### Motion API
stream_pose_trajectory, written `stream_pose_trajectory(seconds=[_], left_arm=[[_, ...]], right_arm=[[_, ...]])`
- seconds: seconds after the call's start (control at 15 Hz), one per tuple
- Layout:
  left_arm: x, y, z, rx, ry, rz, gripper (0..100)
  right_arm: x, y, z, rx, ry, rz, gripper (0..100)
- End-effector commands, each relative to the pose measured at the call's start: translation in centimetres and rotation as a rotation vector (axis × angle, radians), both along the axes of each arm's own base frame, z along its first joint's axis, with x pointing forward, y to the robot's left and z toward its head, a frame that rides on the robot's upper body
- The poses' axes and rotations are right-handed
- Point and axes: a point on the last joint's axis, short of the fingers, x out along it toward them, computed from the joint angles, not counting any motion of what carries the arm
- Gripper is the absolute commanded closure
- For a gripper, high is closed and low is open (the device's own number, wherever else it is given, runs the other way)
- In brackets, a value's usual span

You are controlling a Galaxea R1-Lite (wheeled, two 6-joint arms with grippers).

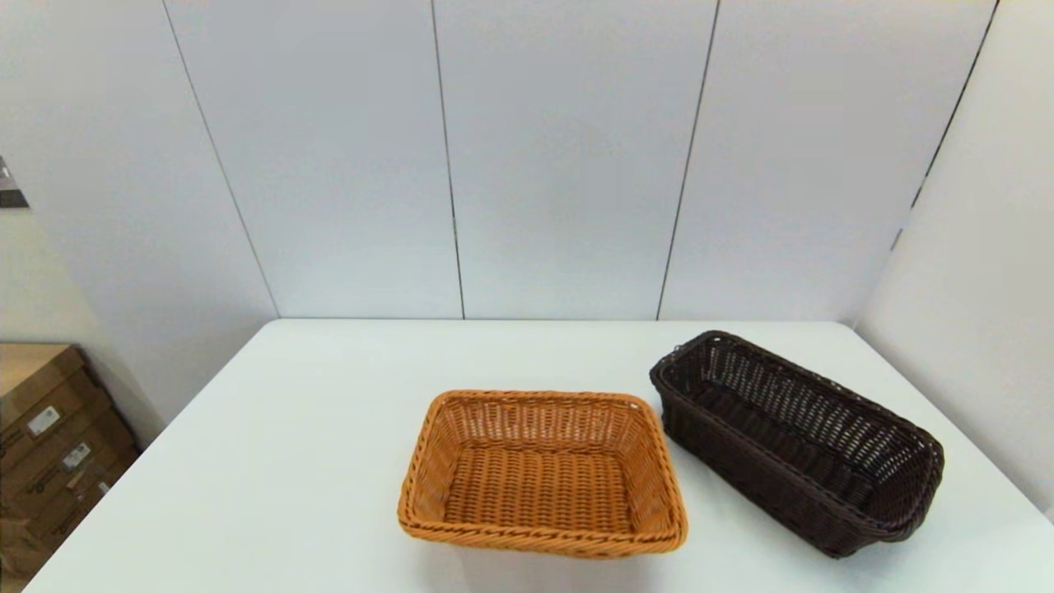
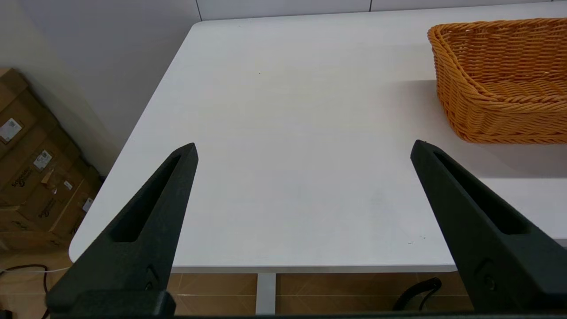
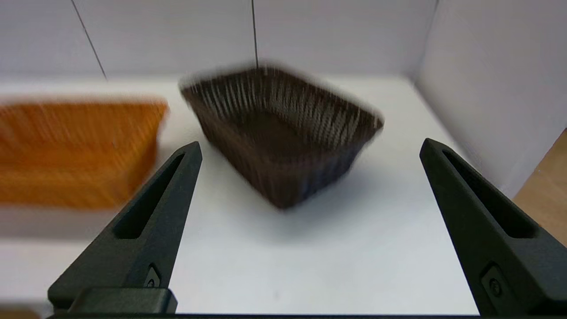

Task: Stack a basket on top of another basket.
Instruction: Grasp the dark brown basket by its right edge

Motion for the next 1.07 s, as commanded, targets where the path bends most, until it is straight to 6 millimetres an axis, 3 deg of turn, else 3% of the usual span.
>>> stream_pose_trajectory(seconds=[0.07, 0.13, 0.2, 0.4, 0.53, 0.67, 1.07], left_arm=[[0.0, 0.0, 0.0, 0.000, 0.003, 0.000, 0], [0.0, 0.0, 0.0, 0.000, 0.003, 0.000, 0], [0.0, 0.0, 0.0, 0.000, 0.003, 0.000, 0], [0.0, 0.0, 0.0, 0.001, 0.003, 0.002, 0], [0.0, 0.0, 0.0, 0.001, 0.003, 0.002, 0], [0.0, 0.0, 0.0, 0.001, 0.003, 0.002, 0], [0.0, 0.0, 0.0, 0.001, 0.003, 0.002, 0]], right_arm=[[4.8, -0.1, 12.3, 0.057, 0.213, -0.030, 0], [8.3, -0.4, 13.9, 0.068, 0.324, -0.074, 0], [10.3, -0.6, 14.5, 0.085, 0.422, -0.105, 0], [15.9, -1.1, 13.9, 0.185, 0.754, -0.162, 0], [20.6, -1.5, 12.0, 0.331, 0.941, -0.264, 0], [23.5, -1.9, 9.8, 0.399, 1.035, -0.384, 0], [29.1, -2.8, 3.8, 0.513, 1.252, -0.557, 0]])
